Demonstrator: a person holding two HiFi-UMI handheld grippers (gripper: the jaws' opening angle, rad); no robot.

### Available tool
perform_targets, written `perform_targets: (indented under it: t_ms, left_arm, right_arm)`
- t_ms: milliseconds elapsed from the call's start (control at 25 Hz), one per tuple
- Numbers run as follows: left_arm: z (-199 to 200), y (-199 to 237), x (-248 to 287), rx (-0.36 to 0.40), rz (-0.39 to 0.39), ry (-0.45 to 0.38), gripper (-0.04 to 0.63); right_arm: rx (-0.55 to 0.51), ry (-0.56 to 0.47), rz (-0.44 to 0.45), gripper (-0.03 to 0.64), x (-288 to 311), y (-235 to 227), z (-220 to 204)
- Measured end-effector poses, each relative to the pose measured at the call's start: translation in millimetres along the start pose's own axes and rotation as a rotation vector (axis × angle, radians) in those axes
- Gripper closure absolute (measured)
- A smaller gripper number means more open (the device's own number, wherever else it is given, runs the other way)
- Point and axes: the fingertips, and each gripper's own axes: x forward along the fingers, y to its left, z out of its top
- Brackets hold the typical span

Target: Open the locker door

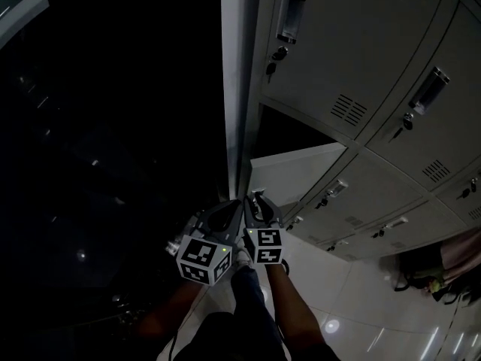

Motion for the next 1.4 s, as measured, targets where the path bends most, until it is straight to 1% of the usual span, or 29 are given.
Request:
perform_targets:
  t_ms: [200, 280, 560, 760, 920, 1040, 1200, 1400]
  left_arm:
    - [2.1, -20.5, -12.2, 0.003, -0.022, 0.001, 0.589]
    - [2.4, -28.0, -15.9, 0.006, -0.032, -0.002, 0.591]
    - [3.3, -54.0, -24.5, 0.014, -0.058, -0.014, 0.591]
    - [7.0, -67.6, -37.6, 0.028, -0.058, -0.024, 0.59]
    - [16.6, -82.2, -62.5, 0.047, -0.049, -0.037, 0.589]
    - [29.6, -92.1, -90.6, 0.054, -0.039, -0.044, 0.591]
    - [48.4, -103.6, -137.3, 0.048, -0.019, -0.042, 0.591]
    - [72.7, -124.0, -184.5, 0.03, -0.001, -0.056, 0.589]
  right_arm:
    - [0.004, 0.018, -0.011, 0.523, -26.0, -0.3, -7.1]
    - [0.001, 0.024, -0.025, 0.565, -36.7, -2.2, -10.6]
    - [0.002, 0.023, -0.07, 0.565, -70.8, -13.4, -15.6]
    - [-0.014, 0.019, -0.075, 0.569, -84.0, -16.6, -7.7]
    - [-0.039, -0.003, -0.072, 0.569, -106.9, -9.1, 9.1]
    - [-0.041, -0.016, -0.076, 0.569, -132.5, 5.6, 26.7]
    - [-0.023, -0.035, -0.076, 0.569, -177.8, 39.4, 56.9]
    - [0.003, -0.069, -0.054, 0.569, -238.7, 83.9, 98.8]
